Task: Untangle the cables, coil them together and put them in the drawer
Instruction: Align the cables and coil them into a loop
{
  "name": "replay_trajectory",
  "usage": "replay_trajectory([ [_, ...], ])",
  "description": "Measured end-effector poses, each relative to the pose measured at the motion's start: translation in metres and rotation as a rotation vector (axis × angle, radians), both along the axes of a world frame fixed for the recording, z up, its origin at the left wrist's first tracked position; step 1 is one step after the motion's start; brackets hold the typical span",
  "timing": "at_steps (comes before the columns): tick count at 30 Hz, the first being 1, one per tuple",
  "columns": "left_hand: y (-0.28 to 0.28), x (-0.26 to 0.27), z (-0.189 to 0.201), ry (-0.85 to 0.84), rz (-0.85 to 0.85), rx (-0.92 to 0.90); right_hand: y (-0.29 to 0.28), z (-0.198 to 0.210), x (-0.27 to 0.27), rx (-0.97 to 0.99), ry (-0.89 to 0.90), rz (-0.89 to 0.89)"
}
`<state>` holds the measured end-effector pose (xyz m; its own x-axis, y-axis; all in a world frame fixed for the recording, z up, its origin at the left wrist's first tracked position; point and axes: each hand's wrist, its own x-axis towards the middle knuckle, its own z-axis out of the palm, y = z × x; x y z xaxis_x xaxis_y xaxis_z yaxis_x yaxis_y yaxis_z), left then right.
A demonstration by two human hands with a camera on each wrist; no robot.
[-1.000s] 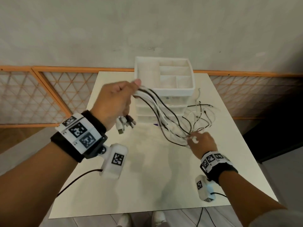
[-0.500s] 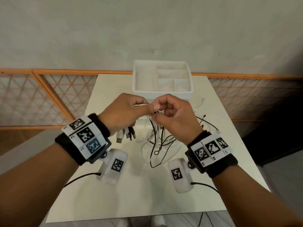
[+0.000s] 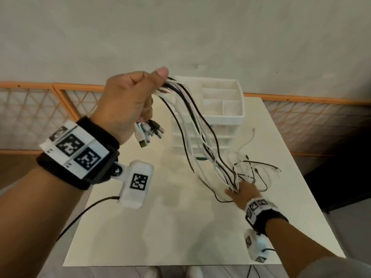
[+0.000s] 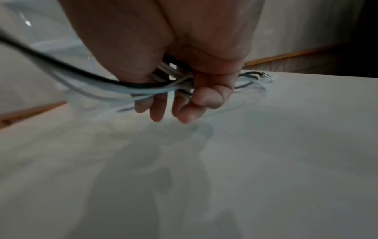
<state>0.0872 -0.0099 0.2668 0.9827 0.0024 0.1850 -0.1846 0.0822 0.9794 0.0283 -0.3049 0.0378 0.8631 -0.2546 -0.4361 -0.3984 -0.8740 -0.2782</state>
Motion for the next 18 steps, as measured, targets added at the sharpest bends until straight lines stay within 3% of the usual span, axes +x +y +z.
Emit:
replay_trajectory([
  [3,-0.004,0.002,-0.02,0.07,0.024,0.158,-0.009,0.029,0.02,0.057,-0.189,-0.052],
  [6,-0.007,0.004,-0.043,0.152,0.145,0.315,-0.022,0.079,0.052,0.337,-0.675,-0.173],
  [8,-0.005,0.006,-0.051,0.174,0.239,0.296,-0.034,0.105,0.064,0.565,-0.921,-0.259],
  [10,0.0,0.01,-0.051,0.173,0.323,0.154,-0.044,0.114,0.065,0.393,-1.014,-0.259],
  [12,0.006,0.013,-0.043,0.157,0.346,-0.03,-0.054,0.099,0.057,0.123,-0.854,-0.218],
  [15,0.01,0.012,-0.035,0.12,0.228,-0.095,-0.048,0.044,0.023,-0.156,-0.192,0.096],
  [16,0.008,0.01,-0.035,0.121,0.171,-0.065,-0.041,0.034,0.013,-0.175,-0.068,0.168],
  [18,0.002,0.004,-0.041,0.163,0.071,0.036,-0.024,0.032,0.005,-0.074,-0.127,0.233],
])
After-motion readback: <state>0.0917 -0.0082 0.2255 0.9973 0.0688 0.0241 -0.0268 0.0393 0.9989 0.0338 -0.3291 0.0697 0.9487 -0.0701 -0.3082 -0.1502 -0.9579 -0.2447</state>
